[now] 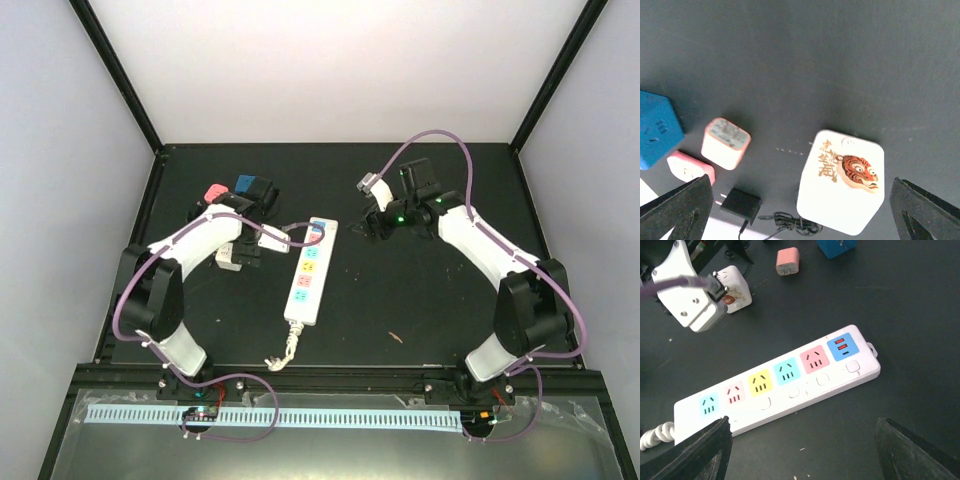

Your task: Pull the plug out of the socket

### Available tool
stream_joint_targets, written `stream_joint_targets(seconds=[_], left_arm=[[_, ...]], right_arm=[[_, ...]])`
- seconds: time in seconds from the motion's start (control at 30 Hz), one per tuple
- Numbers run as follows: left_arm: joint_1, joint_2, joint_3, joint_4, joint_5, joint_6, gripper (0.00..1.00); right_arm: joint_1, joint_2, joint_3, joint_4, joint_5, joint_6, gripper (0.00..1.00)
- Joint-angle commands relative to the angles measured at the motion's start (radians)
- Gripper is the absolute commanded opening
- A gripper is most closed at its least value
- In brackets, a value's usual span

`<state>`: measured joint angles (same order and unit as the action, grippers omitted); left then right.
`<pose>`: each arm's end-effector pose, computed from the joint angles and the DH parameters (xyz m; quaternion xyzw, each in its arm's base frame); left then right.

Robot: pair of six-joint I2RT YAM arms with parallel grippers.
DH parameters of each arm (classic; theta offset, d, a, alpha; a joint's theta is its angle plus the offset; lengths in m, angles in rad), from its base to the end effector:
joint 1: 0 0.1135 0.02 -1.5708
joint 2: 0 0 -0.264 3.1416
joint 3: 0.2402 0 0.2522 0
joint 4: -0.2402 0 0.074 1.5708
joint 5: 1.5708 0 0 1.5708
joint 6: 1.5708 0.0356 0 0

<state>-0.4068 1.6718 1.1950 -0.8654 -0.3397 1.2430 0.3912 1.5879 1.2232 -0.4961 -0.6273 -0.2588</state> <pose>0.2951 -0.1142 0.2123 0.7061 0.6787 0.1991 0.0345 0.3080 0.1496 0.2682 -0.3864 0.8110 0.3105 0.3108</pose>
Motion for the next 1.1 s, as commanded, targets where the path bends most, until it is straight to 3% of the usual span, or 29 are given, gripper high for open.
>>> stream_joint_targets(seconds=[0.0,0.4,0.67,1.07], left_arm=[[0.023,-0.066,0.071,-0.058,0.208,-0.123,0.99],[0.131,-0.193,0.066,0.124,0.463,-0.478,0.99],[0.382,-0.210,0.159,0.142,0.767,-0.741,0.99],[0.458,-0.306,0.058,0.255,0.787,-0.843,0.99]], right_arm=[[-0.007,-0.043,-0.016,0.004,-0.076,-0.051,0.80],[0.018,-0.032,0.018,-0.053,-0.156,-0.104,0.80],[0.147,-0.008,0.054,-0.122,-0.117,-0.202,0.80],[0.467,0.114,0.124,-0.247,-0.009,-0.391,0.77]])
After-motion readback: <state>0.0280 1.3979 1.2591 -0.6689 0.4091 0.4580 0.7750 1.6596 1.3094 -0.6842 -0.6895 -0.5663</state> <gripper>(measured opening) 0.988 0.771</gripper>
